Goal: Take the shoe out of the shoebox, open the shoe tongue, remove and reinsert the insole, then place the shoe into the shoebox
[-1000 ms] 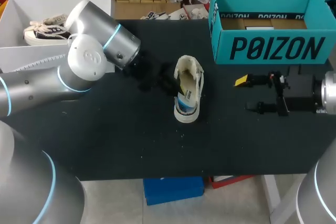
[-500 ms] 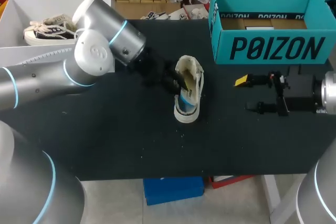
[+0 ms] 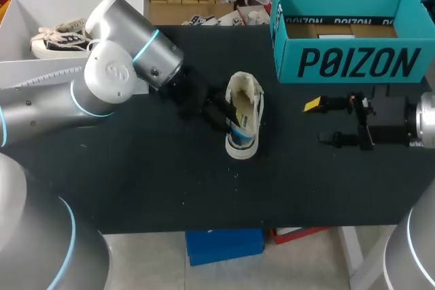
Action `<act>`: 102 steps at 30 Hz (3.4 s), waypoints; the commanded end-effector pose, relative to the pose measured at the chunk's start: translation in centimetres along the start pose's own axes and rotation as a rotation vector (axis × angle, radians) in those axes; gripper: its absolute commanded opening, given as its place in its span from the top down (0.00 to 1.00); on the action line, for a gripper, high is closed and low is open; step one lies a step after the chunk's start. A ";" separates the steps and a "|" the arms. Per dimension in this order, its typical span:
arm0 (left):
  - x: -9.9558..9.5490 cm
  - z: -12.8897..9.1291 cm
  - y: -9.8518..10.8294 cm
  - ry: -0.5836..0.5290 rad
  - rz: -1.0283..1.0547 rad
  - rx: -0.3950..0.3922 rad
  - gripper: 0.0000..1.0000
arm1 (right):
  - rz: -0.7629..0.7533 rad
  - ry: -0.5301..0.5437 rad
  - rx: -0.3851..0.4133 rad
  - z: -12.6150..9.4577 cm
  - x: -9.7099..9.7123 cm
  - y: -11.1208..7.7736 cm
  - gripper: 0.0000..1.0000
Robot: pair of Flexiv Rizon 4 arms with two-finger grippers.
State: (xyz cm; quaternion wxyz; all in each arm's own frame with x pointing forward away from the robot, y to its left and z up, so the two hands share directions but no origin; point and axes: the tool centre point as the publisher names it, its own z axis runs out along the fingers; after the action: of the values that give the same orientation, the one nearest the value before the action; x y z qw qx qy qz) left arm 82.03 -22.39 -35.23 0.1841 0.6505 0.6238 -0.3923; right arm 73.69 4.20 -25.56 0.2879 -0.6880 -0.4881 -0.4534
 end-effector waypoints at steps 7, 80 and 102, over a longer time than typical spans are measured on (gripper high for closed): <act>0.9 0.8 0.3 0.046 -0.024 0.017 1.00 | 0.001 -0.001 0.000 0.1 0.0 0.1 0.00; 2.4 1.2 1.7 0.583 0.111 -0.142 1.00 | 0.001 -0.001 0.000 0.1 0.0 0.1 0.00; 4.1 4.3 3.2 0.628 0.125 -0.133 1.00 | 0.001 -0.001 0.000 0.1 0.0 0.1 0.00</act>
State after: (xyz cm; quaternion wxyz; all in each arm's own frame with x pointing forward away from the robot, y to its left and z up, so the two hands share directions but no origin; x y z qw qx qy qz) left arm 83.34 -22.77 -41.05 0.0523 0.7626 0.6333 -0.1211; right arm 73.70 4.22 -25.58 0.2879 -0.6878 -0.4880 -0.4538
